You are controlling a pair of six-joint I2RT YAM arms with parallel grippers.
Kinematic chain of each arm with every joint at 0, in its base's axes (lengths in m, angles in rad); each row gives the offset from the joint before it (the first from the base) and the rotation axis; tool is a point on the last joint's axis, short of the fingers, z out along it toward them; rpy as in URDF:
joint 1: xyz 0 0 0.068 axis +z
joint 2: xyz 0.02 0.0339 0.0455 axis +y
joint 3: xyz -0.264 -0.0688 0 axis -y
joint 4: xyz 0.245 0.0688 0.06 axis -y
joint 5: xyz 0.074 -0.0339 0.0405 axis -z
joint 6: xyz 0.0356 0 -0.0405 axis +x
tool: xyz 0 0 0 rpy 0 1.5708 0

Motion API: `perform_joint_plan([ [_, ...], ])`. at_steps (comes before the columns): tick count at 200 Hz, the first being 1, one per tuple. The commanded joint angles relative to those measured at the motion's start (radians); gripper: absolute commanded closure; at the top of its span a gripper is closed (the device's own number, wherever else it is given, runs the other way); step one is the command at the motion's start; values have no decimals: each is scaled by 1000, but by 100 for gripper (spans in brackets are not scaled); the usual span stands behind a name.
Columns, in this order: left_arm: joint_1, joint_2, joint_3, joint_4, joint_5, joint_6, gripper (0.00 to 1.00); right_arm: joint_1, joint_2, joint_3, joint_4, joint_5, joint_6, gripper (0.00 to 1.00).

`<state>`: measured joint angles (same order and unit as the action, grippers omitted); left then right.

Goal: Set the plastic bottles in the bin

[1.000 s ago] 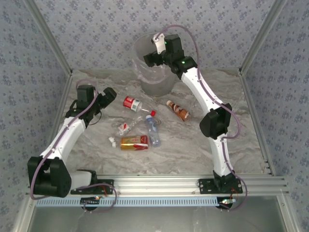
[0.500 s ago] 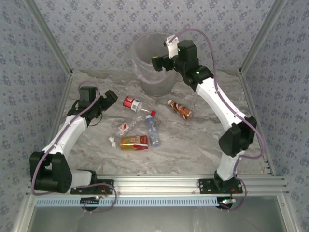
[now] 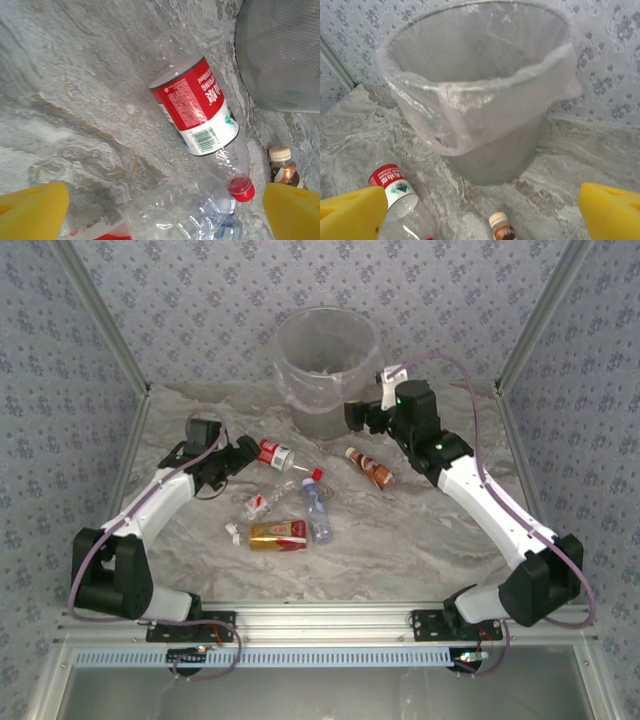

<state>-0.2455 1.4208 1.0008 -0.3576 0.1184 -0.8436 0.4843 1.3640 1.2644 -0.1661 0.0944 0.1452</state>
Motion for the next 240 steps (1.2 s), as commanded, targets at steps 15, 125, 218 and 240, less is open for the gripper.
perform_joint_plan([
  [15,-29,84,67,-8,-55,-142,1,-6,-94,-63,18,36,76,0],
  [125,-57,419,313,-37,-116,-492,1,-2,-291,-247,66,-43,51,0],
  [218,-72,593,467,-93,-205,-633,1,-1,-401,-286,20,-18,40,0],
  [240,-81,622,491,-106,-227,-647,1,-1,-404,-282,9,-18,40,0],
])
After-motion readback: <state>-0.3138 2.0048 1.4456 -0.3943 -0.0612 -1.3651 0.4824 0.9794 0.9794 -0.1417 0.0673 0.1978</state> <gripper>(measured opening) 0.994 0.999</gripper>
